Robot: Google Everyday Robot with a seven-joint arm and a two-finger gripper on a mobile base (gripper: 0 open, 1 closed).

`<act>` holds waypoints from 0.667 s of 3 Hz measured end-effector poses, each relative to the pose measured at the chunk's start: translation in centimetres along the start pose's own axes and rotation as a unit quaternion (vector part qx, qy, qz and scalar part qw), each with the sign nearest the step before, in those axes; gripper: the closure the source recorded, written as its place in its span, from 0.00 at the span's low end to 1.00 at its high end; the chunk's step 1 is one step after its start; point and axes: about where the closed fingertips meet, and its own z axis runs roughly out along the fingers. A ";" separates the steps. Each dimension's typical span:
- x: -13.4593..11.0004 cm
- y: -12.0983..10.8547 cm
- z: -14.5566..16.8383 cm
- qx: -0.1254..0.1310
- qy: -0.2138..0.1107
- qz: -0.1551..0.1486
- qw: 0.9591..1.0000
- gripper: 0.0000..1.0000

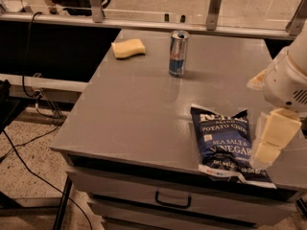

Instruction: Move blue chip bag near redbull can

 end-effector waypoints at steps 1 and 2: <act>-0.3 1.4 2.0 -0.015 -0.002 0.010 1.000 0.00; -0.3 2.2 3.4 -0.023 -0.011 0.028 0.999 0.00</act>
Offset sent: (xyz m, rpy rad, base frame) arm -0.0203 0.0200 -0.0556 0.0780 0.0744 -0.0844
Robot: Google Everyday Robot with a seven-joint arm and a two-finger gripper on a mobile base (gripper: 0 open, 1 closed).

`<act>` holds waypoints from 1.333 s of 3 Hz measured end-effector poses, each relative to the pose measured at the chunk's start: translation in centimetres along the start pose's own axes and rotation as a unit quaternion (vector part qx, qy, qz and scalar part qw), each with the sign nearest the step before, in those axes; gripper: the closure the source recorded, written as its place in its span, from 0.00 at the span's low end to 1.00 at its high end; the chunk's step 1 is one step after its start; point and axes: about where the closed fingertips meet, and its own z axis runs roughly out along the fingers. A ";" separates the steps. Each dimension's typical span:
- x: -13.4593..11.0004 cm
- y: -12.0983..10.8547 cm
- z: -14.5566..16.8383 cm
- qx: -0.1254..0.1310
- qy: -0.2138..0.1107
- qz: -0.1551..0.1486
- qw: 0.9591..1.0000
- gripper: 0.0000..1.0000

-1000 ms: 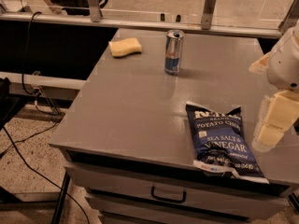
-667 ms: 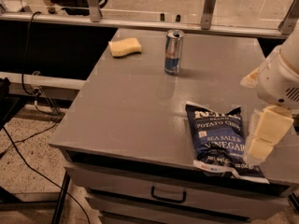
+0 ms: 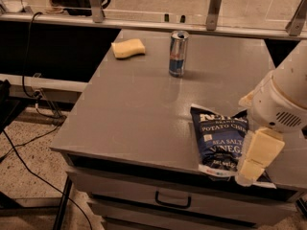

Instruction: Move blue chip bag near redbull can

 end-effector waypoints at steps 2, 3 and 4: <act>-0.1 0.5 2.5 0.017 -0.029 -0.006 0.999 0.47; -0.4 0.5 3.1 0.019 -0.029 -0.010 0.999 0.70; -0.6 0.0 3.1 0.020 -0.027 -0.009 0.999 0.93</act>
Offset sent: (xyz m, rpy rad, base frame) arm 0.0002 0.0096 -0.0352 0.0563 -0.0761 0.0117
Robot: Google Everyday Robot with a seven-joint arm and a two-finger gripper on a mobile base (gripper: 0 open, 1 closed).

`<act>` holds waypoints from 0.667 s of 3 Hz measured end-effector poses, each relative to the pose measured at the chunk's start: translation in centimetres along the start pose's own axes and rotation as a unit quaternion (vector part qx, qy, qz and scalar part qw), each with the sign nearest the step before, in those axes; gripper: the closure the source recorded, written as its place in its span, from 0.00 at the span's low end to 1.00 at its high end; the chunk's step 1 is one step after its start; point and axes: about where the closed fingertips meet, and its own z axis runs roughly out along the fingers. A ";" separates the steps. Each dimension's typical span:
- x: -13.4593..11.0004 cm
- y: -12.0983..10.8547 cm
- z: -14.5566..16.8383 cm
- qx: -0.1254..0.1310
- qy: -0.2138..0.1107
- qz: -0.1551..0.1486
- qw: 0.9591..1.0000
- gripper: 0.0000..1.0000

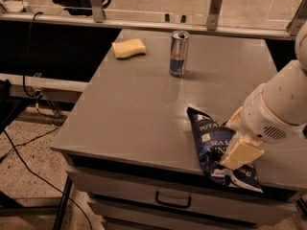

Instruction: Move blue chip bag near redbull can

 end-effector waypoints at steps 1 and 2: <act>-0.1 0.0 -0.2 0.000 0.000 0.000 1.000 1.00; -0.5 -4.3 -2.1 0.034 -0.001 0.013 0.999 1.00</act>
Offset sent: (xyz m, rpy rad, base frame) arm 0.1124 -0.0423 0.0672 -0.0337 -0.1550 -0.1296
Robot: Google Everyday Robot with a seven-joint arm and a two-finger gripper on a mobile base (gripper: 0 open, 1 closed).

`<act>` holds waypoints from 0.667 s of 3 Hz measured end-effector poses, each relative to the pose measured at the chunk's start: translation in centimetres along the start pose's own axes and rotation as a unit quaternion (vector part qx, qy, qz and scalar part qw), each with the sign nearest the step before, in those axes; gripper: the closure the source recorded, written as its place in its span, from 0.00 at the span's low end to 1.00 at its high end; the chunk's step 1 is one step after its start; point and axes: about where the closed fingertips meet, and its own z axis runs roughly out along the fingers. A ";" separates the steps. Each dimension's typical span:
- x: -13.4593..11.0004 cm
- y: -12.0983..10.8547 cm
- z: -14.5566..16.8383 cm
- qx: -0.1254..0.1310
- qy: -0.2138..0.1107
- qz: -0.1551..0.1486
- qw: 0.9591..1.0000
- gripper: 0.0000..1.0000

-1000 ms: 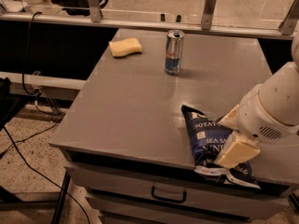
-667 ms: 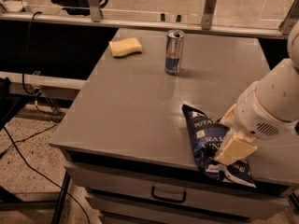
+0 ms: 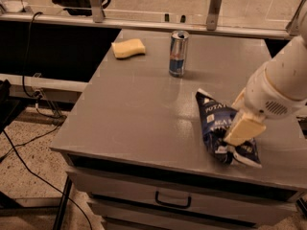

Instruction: Move blue chip bag near redbull can

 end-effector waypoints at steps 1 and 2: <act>-0.6 -4.9 -3.4 0.054 -0.003 0.011 0.998 1.00; -0.6 -4.9 -3.4 0.054 -0.003 0.011 0.998 1.00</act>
Offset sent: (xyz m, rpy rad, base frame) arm 0.0321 -0.0175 0.0284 -0.0190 -0.0677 -0.0446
